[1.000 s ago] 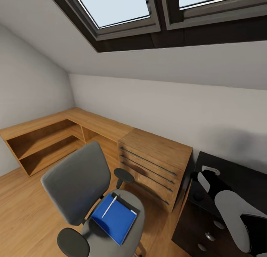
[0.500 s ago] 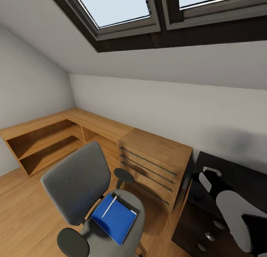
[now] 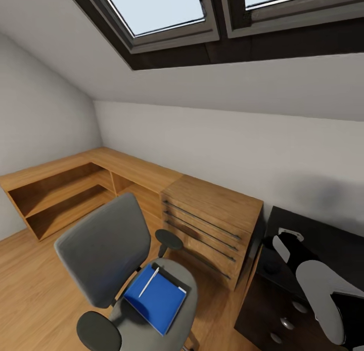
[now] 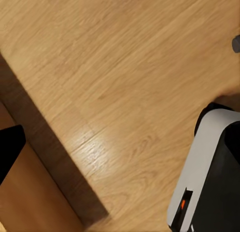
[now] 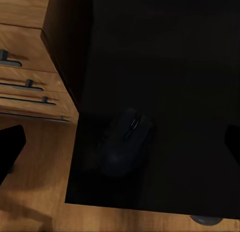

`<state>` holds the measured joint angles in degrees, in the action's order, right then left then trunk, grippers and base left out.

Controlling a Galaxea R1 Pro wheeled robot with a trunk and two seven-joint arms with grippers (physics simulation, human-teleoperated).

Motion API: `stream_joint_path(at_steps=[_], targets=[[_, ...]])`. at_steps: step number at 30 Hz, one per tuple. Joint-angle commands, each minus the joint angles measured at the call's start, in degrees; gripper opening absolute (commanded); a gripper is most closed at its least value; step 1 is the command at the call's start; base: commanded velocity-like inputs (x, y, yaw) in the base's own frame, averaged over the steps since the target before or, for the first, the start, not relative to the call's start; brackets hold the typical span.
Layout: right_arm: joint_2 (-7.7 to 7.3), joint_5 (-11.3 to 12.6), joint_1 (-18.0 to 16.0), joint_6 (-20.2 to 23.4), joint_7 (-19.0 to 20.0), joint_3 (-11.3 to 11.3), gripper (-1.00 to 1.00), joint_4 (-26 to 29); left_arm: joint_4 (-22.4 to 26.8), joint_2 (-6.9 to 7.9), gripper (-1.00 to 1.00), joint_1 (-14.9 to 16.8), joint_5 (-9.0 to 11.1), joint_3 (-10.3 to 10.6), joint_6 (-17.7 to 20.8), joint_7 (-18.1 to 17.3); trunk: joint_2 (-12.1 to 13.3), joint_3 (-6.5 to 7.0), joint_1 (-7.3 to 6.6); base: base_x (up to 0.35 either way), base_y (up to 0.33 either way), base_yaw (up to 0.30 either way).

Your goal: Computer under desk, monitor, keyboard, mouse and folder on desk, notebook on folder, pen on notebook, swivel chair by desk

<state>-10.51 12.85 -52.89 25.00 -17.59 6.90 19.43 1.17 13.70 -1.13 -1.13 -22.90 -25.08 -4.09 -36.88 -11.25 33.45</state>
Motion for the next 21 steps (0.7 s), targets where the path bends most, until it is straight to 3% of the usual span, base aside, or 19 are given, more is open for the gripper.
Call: stream_joint_path(at_steps=[1, 7, 21], targets=[[-0.04, 0.6, -0.02, 0.23, -0.51, 0.23, 1.0, 0.07, 0.06, 0.07, 1.0, -0.01, -0.12, -0.48, -0.06, -0.4, -0.49, -0.26, 0.24, 0.0, 0.0, 0.0], [-0.14, 0.52, -0.02, 0.46, -2.16, 2.6, 1.0, -0.41, 0.06, 0.18, 1.0, -0.01, -0.19, -0.48, -0.02, -0.42, -2.89, -1.34, 1.56, 0.0, 0.0, 0.0], [-0.1, 1.7, -0.02, 0.37, -2.17, 3.45, 1.0, -0.97, 0.06, 0.21, 1.0, -0.01, -0.14, -0.52, 0.2, -0.31, -8.51, -3.85, 4.64, 0.0, 0.0, 0.0]])
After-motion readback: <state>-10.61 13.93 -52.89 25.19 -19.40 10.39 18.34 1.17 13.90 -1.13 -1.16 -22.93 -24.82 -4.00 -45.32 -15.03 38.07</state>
